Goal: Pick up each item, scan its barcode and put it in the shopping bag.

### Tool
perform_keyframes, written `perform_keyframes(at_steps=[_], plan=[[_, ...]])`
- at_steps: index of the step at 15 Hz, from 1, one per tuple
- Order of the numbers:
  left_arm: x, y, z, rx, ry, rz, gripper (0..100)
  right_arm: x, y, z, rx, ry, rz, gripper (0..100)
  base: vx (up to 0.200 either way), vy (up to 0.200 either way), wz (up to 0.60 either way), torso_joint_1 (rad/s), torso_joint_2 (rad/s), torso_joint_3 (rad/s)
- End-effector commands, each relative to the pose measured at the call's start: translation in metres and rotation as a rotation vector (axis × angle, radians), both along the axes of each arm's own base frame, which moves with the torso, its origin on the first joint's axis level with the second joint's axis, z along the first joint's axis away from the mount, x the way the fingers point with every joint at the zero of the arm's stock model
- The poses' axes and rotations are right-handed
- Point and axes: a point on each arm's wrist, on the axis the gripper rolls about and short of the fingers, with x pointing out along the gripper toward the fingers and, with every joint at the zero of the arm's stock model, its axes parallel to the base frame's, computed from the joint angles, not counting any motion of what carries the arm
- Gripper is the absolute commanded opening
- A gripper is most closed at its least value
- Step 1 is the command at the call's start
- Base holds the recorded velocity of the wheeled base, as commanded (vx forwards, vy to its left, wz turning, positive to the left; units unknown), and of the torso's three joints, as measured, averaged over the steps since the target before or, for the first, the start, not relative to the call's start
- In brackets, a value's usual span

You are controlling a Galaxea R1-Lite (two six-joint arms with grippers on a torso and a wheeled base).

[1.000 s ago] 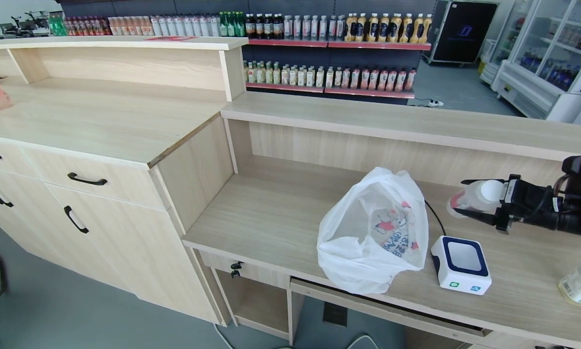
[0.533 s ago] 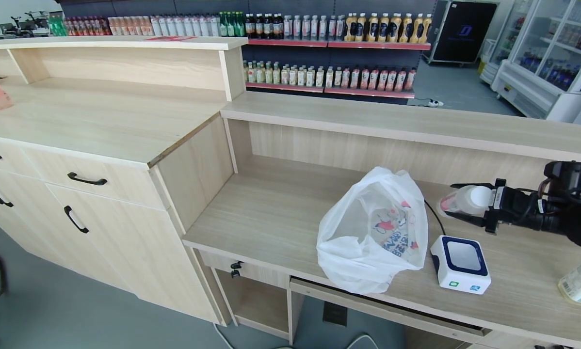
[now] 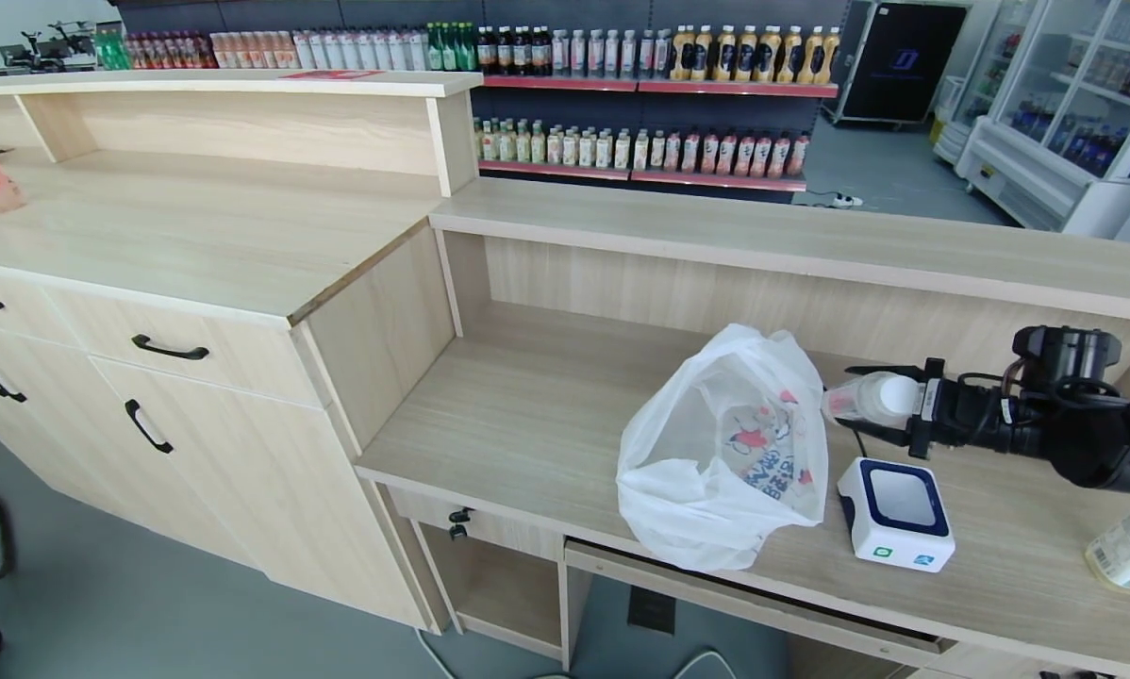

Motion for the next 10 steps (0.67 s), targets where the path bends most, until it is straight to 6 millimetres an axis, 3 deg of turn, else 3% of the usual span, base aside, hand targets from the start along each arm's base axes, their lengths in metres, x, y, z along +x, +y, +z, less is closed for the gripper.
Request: perform_keyframes(at_steps=[1, 10], plan=[[0.0000, 0.0000, 0.0000, 0.001, 0.000, 0.001, 0, 0.0036, 0.0022, -0.0086, 0.000, 0.010, 0.009, 0, 0.000, 0.000, 0.00, 0.000, 0.00, 0.000], [0.0000, 0.0000, 0.0000, -0.001, 0.000, 0.001, 0, 0.0010, 0.0005, -0.0135, -0.039, 0.003, -0.018, 0, 0.000, 0.000, 0.00, 0.000, 0.00, 0.000]])
